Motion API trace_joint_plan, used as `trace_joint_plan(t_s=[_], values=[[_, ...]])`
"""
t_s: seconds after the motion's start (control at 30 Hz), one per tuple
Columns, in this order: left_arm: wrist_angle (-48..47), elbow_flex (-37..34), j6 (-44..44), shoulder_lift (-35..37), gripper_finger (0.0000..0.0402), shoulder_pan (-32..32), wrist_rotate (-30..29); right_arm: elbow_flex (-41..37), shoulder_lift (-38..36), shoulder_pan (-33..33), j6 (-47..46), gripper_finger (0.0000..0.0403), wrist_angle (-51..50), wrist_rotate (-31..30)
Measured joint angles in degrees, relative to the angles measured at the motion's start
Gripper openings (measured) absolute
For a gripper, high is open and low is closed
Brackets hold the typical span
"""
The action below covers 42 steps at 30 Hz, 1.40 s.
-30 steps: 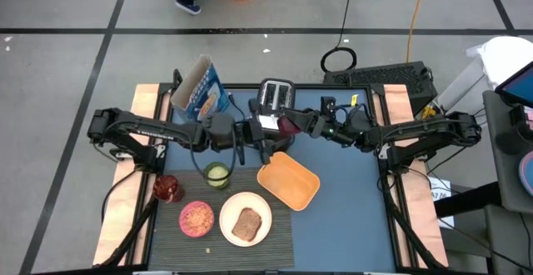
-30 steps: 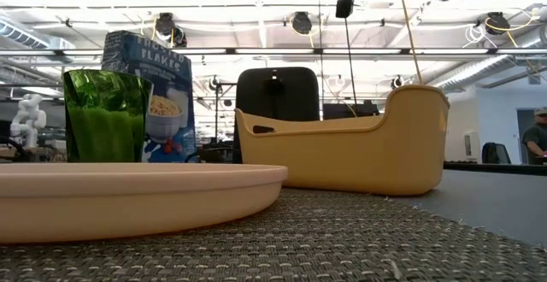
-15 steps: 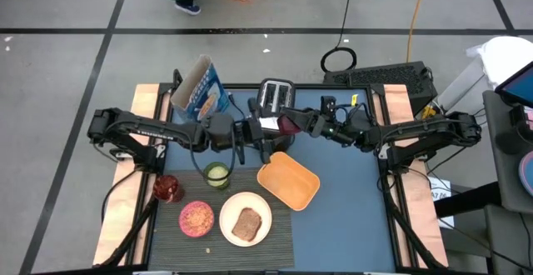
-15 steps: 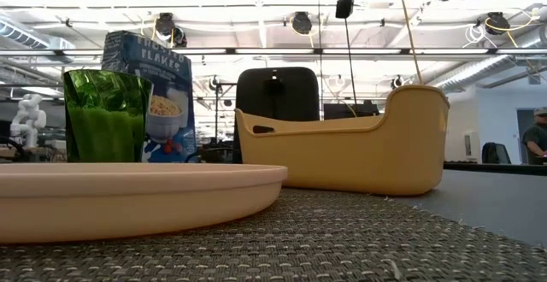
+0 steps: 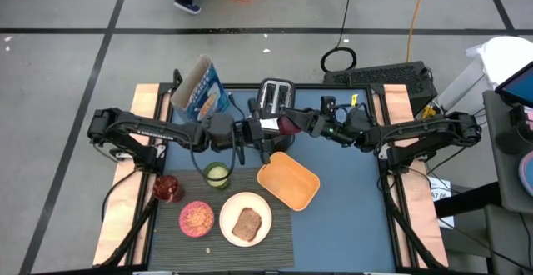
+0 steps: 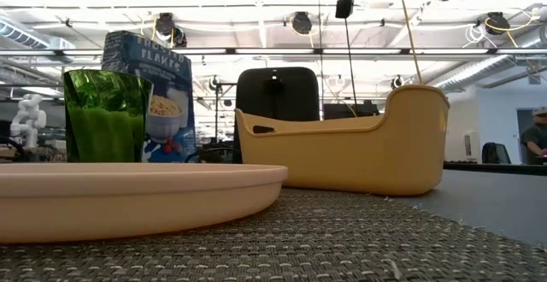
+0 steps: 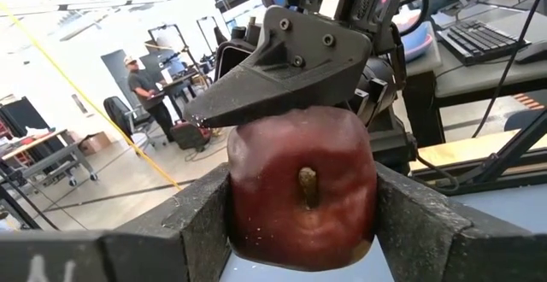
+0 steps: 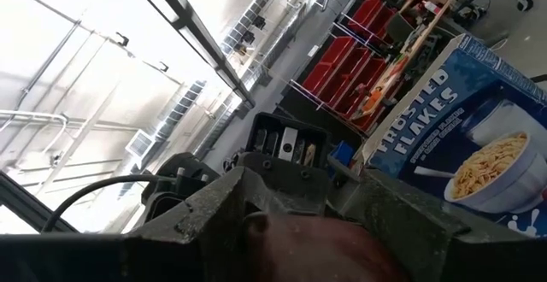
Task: Arrange a breakfast setting
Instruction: Put the apple on the gray table mat to the top of the light orange plate
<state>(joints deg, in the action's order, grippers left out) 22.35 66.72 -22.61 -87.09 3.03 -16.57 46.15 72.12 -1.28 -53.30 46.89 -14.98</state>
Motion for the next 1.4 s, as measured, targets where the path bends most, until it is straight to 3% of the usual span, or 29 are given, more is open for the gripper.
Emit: trace_joint_plan(t_s=[0.27, 0.47, 0.67, 0.83, 1.1, 1.4], values=[[0.0, 0.0, 0.0, 0.0, 0.0247, 0.0, -0.2, 0.0, 0.0, -0.2, 0.8, 0.0272, 0.0, 0.2], [-0.4, 0.0, 1.6, 0.0, 0.0248, 0.0, -0.2, 0.0, 0.0, -0.2, 7.3, 0.0333, 0.0, 0.6], [-2.4, 0.0, 5.8, 1.2, 0.0248, 0.9, -2.4, 0.0, -1.8, -1.8, 15.5, 0.0383, -0.8, 12.5], [-6.2, 0.0, 11.4, 3.6, 0.0248, 1.6, -3.3, 0.0, -6.0, -3.7, 19.5, 0.0398, -5.0, 16.8], [-19.2, 0.6, 22.8, 8.6, 0.0248, 2.5, -3.2, 0.0, -14.4, -6.2, 33.3, 0.0397, -19.9, 16.7], [-49.8, 16.7, 31.8, 7.9, 0.0248, 2.5, -1.6, 0.0, -19.9, -7.4, 40.0, 0.0396, -36.9, 16.6]])
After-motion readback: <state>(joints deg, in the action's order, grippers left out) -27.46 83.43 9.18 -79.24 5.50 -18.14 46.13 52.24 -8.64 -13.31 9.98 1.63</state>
